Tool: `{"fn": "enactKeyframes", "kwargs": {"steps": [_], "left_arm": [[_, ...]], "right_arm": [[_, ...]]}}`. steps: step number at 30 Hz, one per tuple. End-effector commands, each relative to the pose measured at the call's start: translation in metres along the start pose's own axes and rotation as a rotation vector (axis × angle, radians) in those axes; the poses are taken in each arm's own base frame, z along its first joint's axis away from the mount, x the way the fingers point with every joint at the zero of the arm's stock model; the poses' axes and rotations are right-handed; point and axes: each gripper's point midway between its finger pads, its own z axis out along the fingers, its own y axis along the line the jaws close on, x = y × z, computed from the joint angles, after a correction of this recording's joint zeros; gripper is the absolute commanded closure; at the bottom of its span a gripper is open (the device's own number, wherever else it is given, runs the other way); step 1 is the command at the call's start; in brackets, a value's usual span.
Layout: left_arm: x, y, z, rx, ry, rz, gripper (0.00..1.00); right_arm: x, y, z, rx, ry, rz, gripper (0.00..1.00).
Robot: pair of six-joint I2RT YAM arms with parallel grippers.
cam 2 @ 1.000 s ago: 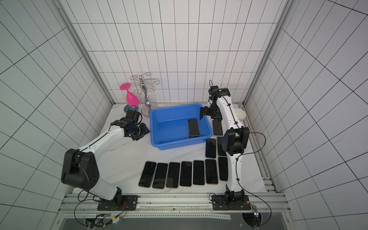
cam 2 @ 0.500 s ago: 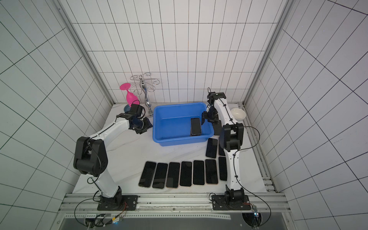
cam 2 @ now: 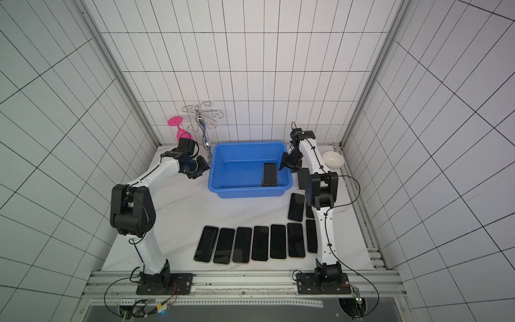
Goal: Take the phone out of the storage box
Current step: Adjust the storage box at the center of the board, then adjust the phone at the center of the board.
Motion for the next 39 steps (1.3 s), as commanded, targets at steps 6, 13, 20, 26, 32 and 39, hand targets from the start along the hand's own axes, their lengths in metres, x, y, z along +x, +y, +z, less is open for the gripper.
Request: {"fn": "enactKeyframes", "kwargs": {"steps": [6,13,20,26,32,39], "left_arm": [[0.012,-0.035,-0.006,0.127,0.044,0.062,0.47],[0.039,-0.012,-0.047,0.113,0.019,0.040,0.44],[0.040,0.001,-0.066,0.088,-0.022,0.039,0.44],[0.035,-0.011,-0.096,0.150,-0.072,0.055,0.45],[0.038,-0.015,-0.115,0.193,-0.102,0.058,0.45],[0.041,-0.011,-0.118,0.195,-0.102,0.050,0.45]], "right_arm": [[-0.014,0.023,-0.029,-0.133,-0.080,-0.019,0.13],[0.015,-0.033,-0.103,-0.078,-0.208,0.050,0.05],[0.047,-0.125,-0.117,0.075,-0.193,0.236,0.46],[0.066,-0.194,-0.082,0.221,-0.118,0.383,1.00],[0.073,-0.221,-0.059,0.284,-0.058,0.416,1.00],[0.087,-0.250,-0.037,0.380,-0.006,0.433,1.00]]}}
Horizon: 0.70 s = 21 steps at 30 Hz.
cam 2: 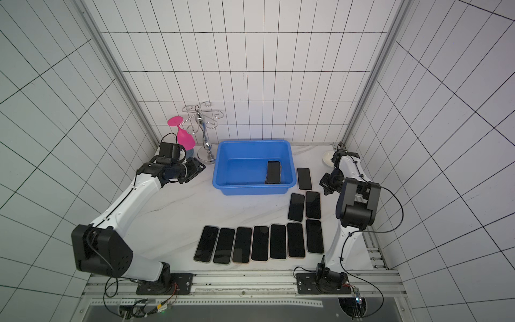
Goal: Take the phone out of the storage box
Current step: Adjust the phone at the center of the board.
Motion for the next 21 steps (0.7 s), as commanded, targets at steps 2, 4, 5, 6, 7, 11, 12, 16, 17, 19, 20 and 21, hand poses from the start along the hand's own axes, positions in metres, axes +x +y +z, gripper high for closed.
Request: {"fn": "enactKeyframes", "kwargs": {"steps": [2,4,5,6,7,11,12,16,17,19,20,21], "left_arm": [[-0.001,0.002,-0.003,0.010,-0.011,-0.006,0.45],[0.000,0.001,-0.004,0.014,-0.010,-0.006,0.45],[0.000,0.002,-0.005,0.015,-0.011,-0.007,0.45],[0.000,0.001,-0.006,0.020,-0.014,-0.006,0.45],[0.000,0.000,-0.008,0.025,-0.018,-0.004,0.45],[-0.003,-0.009,-0.015,0.063,-0.037,0.003,0.45],[-0.005,-0.012,-0.016,0.079,-0.040,0.000,0.45],[-0.010,-0.023,-0.017,0.132,-0.063,-0.020,0.45],[-0.012,-0.024,-0.017,0.141,-0.069,-0.025,0.45],[-0.015,-0.028,-0.018,0.156,-0.079,-0.033,0.45],[-0.016,-0.029,-0.018,0.160,-0.082,-0.033,0.45],[-0.017,-0.030,-0.018,0.163,-0.085,-0.034,0.45]], "right_arm": [[-0.002,-0.023,0.028,0.100,0.033,0.005,1.00],[-0.004,-0.023,0.038,0.105,0.041,0.007,1.00],[-0.006,-0.023,0.043,0.109,0.045,0.006,1.00],[-0.008,-0.021,0.048,0.105,0.053,0.003,1.00],[-0.010,-0.016,0.051,0.090,0.060,-0.002,1.00],[-0.010,-0.002,0.061,0.099,0.074,-0.056,1.00],[-0.009,0.003,0.064,0.099,0.080,-0.071,1.00],[-0.001,0.016,0.070,0.082,0.090,-0.111,1.00],[0.001,0.019,0.070,0.081,0.089,-0.123,1.00],[0.008,0.026,0.071,0.080,0.096,-0.159,1.00],[0.010,0.028,0.071,0.088,0.099,-0.170,1.00],[0.013,0.028,0.071,0.086,0.104,-0.172,1.00]]}}
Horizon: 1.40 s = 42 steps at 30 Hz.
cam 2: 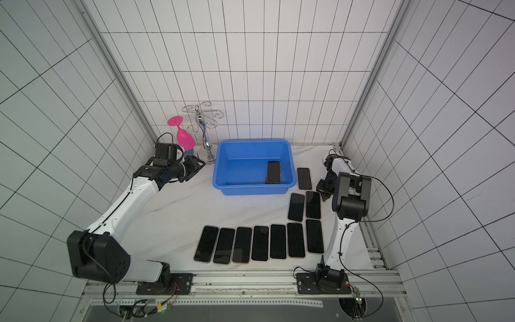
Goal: Take the phone out of the storage box
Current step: Adjust the phone at the center of the board.
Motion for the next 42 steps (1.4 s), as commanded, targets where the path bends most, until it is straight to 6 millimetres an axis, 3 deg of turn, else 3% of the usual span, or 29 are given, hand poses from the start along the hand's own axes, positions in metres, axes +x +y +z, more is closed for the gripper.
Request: {"fn": "enactKeyframes", "kwargs": {"steps": [1,6,9,12,17,21,23,26,30,33,35,38,42], "left_arm": [[-0.008,-0.012,-0.004,0.055,-0.036,-0.003,0.45],[-0.009,-0.019,-0.006,0.092,-0.045,-0.007,0.45],[-0.011,-0.028,-0.006,0.128,-0.052,-0.019,0.44],[-0.011,-0.039,-0.005,0.152,-0.048,-0.020,0.43],[-0.009,-0.069,-0.010,0.241,-0.094,-0.016,0.40],[-0.011,-0.111,-0.013,0.354,-0.126,0.034,0.36],[-0.007,-0.136,-0.011,0.402,-0.102,0.091,0.34],[0.003,-0.166,-0.003,0.426,-0.072,0.196,0.31],[0.029,-0.195,0.025,0.412,0.043,0.319,0.16],[0.050,-0.202,0.049,0.321,0.145,0.384,0.12],[0.051,-0.196,0.055,0.263,0.151,0.370,0.12],[0.034,-0.192,0.038,0.296,0.032,0.340,0.11],[0.003,-0.173,0.001,0.293,-0.121,0.313,0.11]], "right_arm": [[0.013,0.024,0.024,-0.041,0.043,-0.062,1.00],[0.018,0.033,0.019,-0.077,0.034,-0.091,1.00],[0.016,0.027,0.015,-0.069,0.025,-0.068,1.00],[0.011,0.024,-0.001,-0.095,-0.023,-0.049,1.00],[0.009,0.036,-0.022,-0.162,-0.036,-0.092,0.96],[0.008,0.031,-0.045,-0.155,-0.093,-0.077,0.92],[0.008,0.025,-0.065,-0.143,-0.147,-0.070,0.80],[0.012,0.021,-0.098,-0.155,-0.223,-0.074,0.51],[0.015,0.023,-0.139,-0.217,-0.311,-0.086,0.14],[0.019,0.042,-0.185,-0.319,-0.414,-0.141,0.01],[0.023,0.066,-0.220,-0.374,-0.509,-0.218,0.01],[0.041,0.116,-0.251,-0.440,-0.521,-0.357,0.01],[0.056,0.183,-0.255,-0.460,-0.492,-0.489,0.01]]}}
